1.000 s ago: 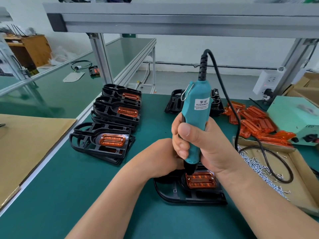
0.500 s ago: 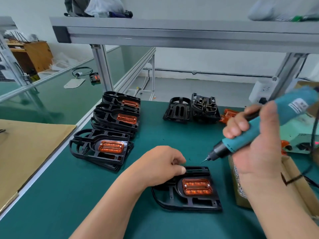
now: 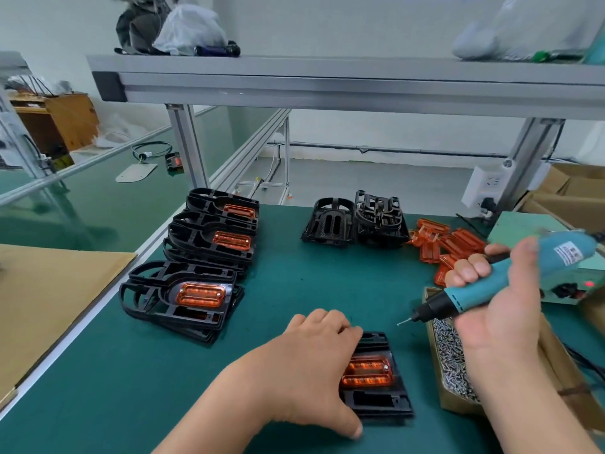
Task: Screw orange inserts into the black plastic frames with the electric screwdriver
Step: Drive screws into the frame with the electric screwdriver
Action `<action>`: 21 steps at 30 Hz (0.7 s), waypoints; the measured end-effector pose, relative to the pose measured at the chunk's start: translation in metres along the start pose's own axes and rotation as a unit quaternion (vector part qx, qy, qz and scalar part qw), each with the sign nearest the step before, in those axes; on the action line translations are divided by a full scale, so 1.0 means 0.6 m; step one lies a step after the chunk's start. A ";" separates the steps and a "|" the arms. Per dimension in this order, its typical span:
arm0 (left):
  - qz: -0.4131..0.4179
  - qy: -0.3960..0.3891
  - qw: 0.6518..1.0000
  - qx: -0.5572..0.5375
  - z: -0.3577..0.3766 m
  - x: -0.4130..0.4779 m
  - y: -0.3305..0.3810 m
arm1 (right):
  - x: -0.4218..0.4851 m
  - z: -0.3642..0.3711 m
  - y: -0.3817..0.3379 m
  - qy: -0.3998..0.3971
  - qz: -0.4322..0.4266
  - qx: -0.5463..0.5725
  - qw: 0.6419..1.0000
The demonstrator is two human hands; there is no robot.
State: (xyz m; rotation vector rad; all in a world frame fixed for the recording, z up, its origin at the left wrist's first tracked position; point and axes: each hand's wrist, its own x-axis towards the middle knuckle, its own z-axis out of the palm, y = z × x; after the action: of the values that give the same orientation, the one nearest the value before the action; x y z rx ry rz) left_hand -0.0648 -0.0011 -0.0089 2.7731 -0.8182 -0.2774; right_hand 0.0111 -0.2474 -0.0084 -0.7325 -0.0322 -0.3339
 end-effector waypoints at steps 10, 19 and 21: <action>-0.100 0.119 0.987 0.042 -0.079 -0.045 -0.062 | 0.000 0.005 0.004 0.032 -0.005 0.009 0.999; -0.297 0.114 0.946 0.059 -0.134 -0.146 -0.183 | -0.002 0.006 0.010 0.047 -0.014 0.015 0.999; -0.312 0.101 0.943 0.052 -0.136 -0.156 -0.196 | -0.016 0.022 0.003 0.055 -0.020 0.013 0.998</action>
State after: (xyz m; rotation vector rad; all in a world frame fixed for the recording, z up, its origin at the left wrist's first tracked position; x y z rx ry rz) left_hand -0.0619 0.1606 0.0471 3.0158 0.1170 -0.0475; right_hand 0.0036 -0.2347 -0.0013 -0.6870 0.0534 -0.4115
